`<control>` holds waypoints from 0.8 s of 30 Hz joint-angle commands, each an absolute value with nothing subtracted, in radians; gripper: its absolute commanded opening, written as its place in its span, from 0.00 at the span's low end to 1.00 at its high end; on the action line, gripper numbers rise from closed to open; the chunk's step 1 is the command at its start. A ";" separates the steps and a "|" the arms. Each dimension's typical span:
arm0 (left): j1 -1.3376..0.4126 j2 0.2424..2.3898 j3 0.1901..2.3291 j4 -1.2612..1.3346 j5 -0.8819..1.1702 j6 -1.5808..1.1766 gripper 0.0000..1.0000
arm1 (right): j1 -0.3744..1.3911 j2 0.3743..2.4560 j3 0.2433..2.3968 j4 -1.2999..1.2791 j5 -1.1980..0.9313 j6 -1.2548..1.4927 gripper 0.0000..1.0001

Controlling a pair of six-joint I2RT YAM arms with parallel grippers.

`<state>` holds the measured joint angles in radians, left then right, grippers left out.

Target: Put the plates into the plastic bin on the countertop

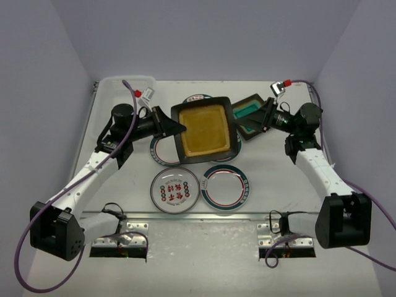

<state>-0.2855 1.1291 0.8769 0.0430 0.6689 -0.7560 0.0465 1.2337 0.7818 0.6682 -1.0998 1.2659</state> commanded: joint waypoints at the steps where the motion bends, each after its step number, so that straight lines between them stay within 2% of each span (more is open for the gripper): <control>1: -0.203 1.122 0.992 0.158 0.758 -0.797 0.00 | 0.039 1.276 0.769 0.770 -1.076 1.288 0.67; 2: -0.181 1.126 1.007 0.146 0.760 -0.791 0.00 | 0.032 1.280 0.767 0.769 -1.075 1.286 0.74; 4: -0.128 1.141 1.043 0.083 0.767 -0.760 0.00 | -0.007 1.281 0.758 0.746 -1.071 1.275 0.93; 5: -0.092 1.158 1.074 0.051 0.774 -0.745 0.00 | -0.038 1.277 0.753 0.718 -1.070 1.261 0.99; 7: -0.001 1.232 1.191 -0.114 0.738 -0.638 0.00 | -0.105 1.242 0.727 0.584 -1.035 1.191 0.99; 8: 0.017 1.263 1.233 -0.246 0.623 -0.542 0.00 | -0.141 1.223 0.718 0.461 -1.010 1.153 0.99; 11: 0.080 1.397 1.360 -0.368 0.351 -0.414 0.00 | -0.149 1.150 0.733 0.176 -0.895 0.896 0.99; 14: 0.139 1.570 1.565 -0.511 0.233 -0.316 0.00 | -0.123 1.114 0.712 0.104 -0.864 0.841 0.99; 18: 0.228 1.867 2.055 -0.784 0.266 -0.174 0.00 | -0.034 1.035 0.658 -0.040 -0.781 0.712 0.99; 21: 0.279 1.958 2.220 -0.865 0.389 -0.130 0.00 | 0.058 1.016 0.609 -0.041 -0.768 0.696 0.99; 24: 0.300 1.956 2.245 -0.845 0.354 -0.099 0.00 | 0.117 1.036 0.607 -0.053 -0.764 0.674 0.99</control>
